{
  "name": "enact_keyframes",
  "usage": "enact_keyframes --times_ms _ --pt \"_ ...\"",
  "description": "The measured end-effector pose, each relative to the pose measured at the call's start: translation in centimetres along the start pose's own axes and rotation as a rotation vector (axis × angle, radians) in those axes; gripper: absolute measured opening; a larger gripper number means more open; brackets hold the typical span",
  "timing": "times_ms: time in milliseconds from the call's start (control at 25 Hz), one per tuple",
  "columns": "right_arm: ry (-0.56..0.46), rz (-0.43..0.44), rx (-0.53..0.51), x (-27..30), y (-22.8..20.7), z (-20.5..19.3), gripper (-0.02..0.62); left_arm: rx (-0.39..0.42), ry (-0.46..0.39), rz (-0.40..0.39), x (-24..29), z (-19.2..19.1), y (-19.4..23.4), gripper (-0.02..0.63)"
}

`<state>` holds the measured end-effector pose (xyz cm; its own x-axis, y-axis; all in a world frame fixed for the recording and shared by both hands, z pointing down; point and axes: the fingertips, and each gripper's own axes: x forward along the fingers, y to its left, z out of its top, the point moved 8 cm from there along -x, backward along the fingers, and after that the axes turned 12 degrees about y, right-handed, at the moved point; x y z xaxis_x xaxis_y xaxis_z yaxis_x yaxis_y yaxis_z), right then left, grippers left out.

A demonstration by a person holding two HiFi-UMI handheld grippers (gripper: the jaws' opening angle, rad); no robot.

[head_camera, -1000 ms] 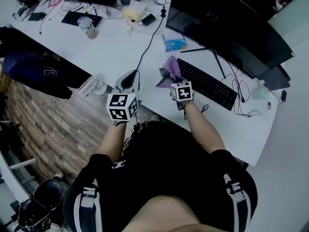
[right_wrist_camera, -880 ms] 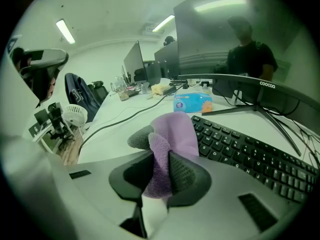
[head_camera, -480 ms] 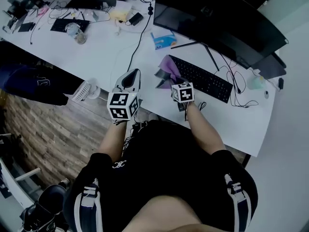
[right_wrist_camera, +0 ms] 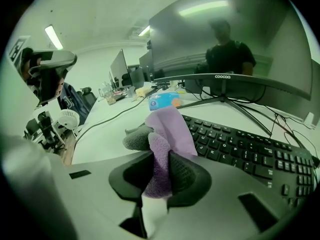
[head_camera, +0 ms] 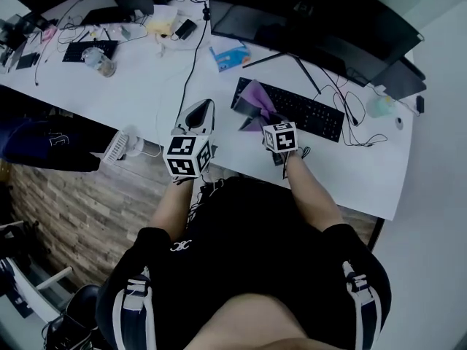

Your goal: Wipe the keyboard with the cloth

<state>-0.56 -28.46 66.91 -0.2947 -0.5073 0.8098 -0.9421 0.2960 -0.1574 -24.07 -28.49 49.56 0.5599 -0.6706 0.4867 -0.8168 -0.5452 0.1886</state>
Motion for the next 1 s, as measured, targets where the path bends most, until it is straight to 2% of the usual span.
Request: enact_keyframes --times_ms 520,1000 --pt "-0.058 -0.086 0.146 -3.3 -5.7 -3.6 0.096 0.082 0.037 -0.116 4.4 0.8 -5.7 0.014" --pt "-0.082 -0.114 0.225 -6.1 -10.5 -6.3 0.097 0.101 0.062 -0.160 7.3 1.5 -10.3 0.014"
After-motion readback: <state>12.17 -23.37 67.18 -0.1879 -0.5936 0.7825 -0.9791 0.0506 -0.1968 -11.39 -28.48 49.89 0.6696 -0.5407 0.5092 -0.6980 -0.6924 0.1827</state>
